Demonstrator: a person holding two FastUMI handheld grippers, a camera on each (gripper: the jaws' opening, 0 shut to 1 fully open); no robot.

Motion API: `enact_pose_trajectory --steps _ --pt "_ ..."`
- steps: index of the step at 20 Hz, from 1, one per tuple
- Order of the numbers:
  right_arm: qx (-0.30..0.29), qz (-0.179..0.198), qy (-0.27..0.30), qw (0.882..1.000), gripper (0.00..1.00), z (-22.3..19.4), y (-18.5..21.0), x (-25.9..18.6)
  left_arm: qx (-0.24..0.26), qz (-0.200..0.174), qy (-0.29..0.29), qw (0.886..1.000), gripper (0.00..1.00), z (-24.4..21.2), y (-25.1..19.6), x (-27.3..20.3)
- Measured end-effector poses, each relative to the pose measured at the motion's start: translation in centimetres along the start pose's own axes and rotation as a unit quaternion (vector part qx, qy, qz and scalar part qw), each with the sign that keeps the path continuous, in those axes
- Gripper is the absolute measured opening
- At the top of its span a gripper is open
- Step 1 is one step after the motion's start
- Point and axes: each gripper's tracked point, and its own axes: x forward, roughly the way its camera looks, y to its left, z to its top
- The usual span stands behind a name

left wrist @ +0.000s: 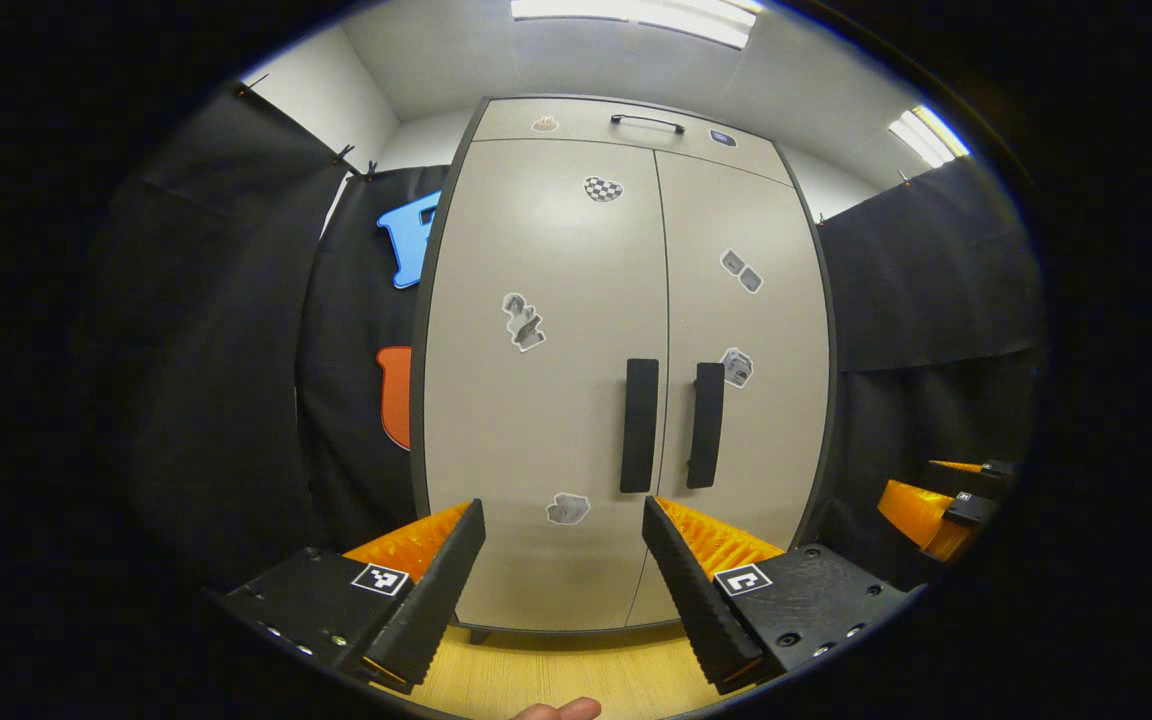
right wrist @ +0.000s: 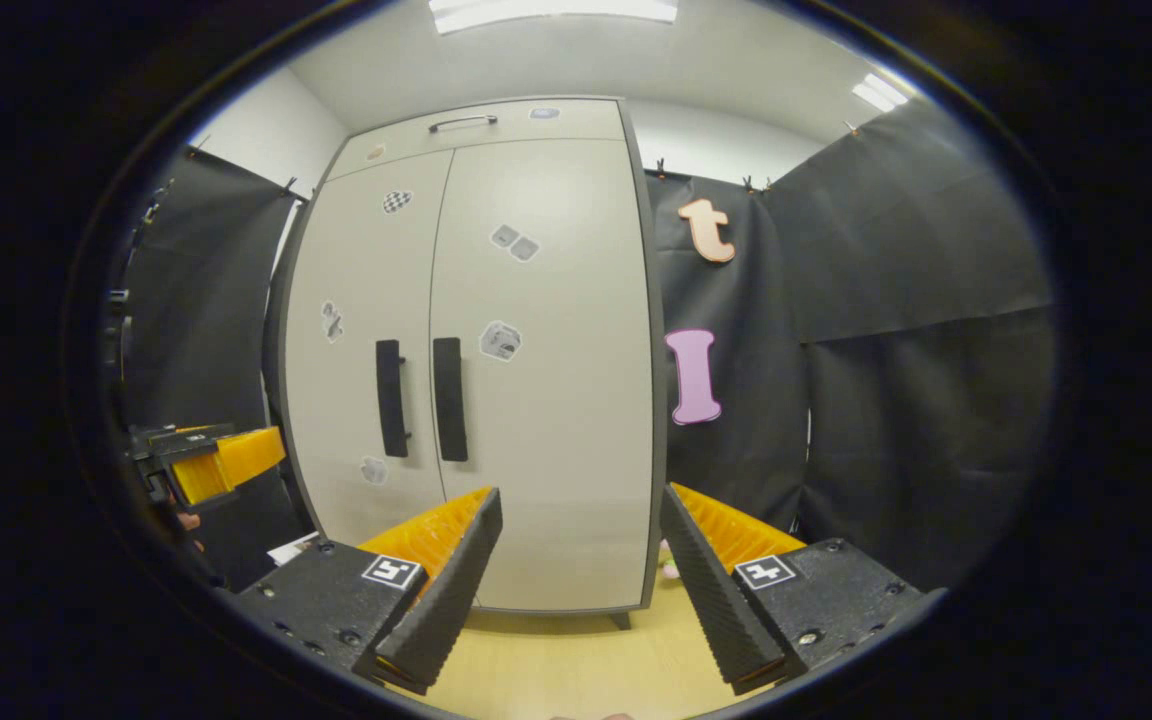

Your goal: Open the right door of the double-door shoe cabinet with the right hand, and open the left door with the left hand.

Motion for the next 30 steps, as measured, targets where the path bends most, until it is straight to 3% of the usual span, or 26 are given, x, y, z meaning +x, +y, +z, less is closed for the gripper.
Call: enact_pose_trajectory --steps 19,30 --pt "0.004 -0.001 -0.003 1.000 0.98 0.5 0.8 1.6 0.005 0.005 0.000 1.000 0.95 -0.3 0.8 0.8" --pt "-0.003 0.049 -0.011 0.999 0.99 3.7 7.9 10.7 -0.001 0.012 0.022 1.000 0.95 -2.4 3.0 -1.1"
